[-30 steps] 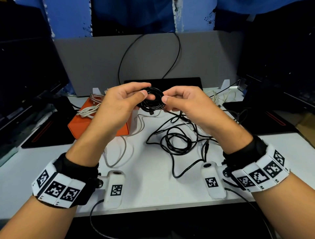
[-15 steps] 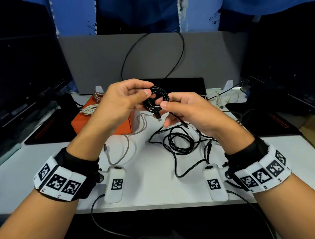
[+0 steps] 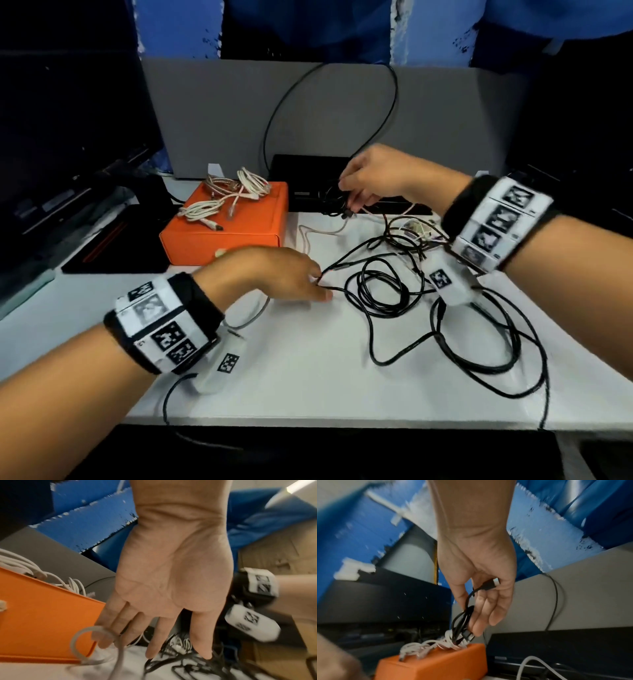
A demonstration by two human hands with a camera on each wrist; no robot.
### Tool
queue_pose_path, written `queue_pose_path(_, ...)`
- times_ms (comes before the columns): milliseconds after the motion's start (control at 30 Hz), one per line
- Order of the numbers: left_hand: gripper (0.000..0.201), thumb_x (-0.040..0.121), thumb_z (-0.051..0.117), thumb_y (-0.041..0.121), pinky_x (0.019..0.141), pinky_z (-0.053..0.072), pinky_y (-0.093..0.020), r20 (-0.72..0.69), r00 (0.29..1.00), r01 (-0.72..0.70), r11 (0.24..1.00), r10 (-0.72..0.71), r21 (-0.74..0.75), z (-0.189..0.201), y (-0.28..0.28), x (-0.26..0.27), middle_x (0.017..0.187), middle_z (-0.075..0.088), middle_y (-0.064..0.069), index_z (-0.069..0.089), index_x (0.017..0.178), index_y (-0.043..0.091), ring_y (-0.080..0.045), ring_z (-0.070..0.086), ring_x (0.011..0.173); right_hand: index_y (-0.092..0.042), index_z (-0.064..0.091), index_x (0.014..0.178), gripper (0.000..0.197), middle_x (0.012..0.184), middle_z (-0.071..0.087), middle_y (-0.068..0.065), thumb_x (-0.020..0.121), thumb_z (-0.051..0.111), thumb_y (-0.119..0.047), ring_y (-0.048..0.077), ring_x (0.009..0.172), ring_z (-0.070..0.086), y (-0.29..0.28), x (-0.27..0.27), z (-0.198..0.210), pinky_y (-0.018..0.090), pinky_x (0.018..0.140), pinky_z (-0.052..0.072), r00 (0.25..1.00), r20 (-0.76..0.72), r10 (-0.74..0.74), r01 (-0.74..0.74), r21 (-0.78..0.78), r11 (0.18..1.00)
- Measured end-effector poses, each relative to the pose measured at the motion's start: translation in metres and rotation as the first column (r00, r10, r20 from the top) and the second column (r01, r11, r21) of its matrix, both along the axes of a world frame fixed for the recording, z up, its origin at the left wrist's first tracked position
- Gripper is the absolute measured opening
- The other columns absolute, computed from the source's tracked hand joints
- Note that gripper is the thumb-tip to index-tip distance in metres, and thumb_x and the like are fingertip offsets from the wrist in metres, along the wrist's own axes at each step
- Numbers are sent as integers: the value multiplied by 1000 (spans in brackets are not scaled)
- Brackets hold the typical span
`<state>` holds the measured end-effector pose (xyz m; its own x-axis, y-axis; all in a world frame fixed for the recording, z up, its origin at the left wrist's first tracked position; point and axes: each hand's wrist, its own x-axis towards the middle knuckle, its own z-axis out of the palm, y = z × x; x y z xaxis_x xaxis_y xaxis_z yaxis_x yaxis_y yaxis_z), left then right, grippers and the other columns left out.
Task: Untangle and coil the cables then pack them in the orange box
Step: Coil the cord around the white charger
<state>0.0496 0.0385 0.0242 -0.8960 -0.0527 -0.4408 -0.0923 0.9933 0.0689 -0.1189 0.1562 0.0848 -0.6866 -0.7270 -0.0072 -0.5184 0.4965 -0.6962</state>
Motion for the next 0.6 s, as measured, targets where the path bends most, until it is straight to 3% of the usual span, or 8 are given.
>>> queue_pose_path(67,51,103,40,60,81,37,-31,59,998,22,997,-17,-81,-6,1,-6,118,59,-2,56,117,14,-23,50,100,1,67,110,16,94,78,20,101,60,-11,26,75,76,-31,-13,-9,35,76,62,1000,10,8,-9,105,994)
queue_pose_path(133,55,104,41,57,84,38,-30,95,995,36,999,-33,-37,-8,0,-9,128,61,-4,58,130,12,-22,53,105,1,64,106,13,96,77,22,102,56,-9,24,69,74,-59,-25,-20,34,73,60,999,38,-14,8,177,984)
queue_pose_path(233,60,99,46,64,103,41,-32,124,991,45,996,-54,76,-13,-5,-10,146,53,3,52,143,22,-22,51,130,3,60,108,15,83,75,18,103,52,-9,21,60,71,-88,-42,-38,32,66,58,995,64,-79,64,210,976)
queue_pose_path(333,64,97,48,67,112,41,-41,166,981,84,990,-102,115,-19,-6,-7,153,45,4,49,145,26,-24,47,137,0,61,109,18,80,73,12,106,50,-13,18,61,70,-105,-50,-56,28,60,53,990,82,-111,89,233,968)
queue_pose_path(433,64,97,50,64,113,39,-36,164,977,107,979,-136,173,-19,-10,-6,152,47,10,46,150,28,-19,47,136,0,59,119,27,85,74,11,109,50,-23,23,68,72,-118,-53,-74,31,67,54,982,159,-98,58,240,969)
queue_pose_path(567,47,100,51,58,109,43,-34,61,991,101,967,-118,234,-9,-21,-7,136,60,16,60,137,31,-11,55,124,-5,52,129,40,99,74,16,110,46,-39,30,83,69,-123,-55,-86,43,90,57,972,214,-99,47,235,971)
queue_pose_path(600,46,100,51,58,107,43,-31,12,995,99,970,-104,222,-7,-24,-8,133,60,18,61,137,31,-9,55,122,-5,52,131,43,105,75,18,109,45,-42,31,86,68,-123,-56,-86,43,91,56,974,204,-103,51,243,969)
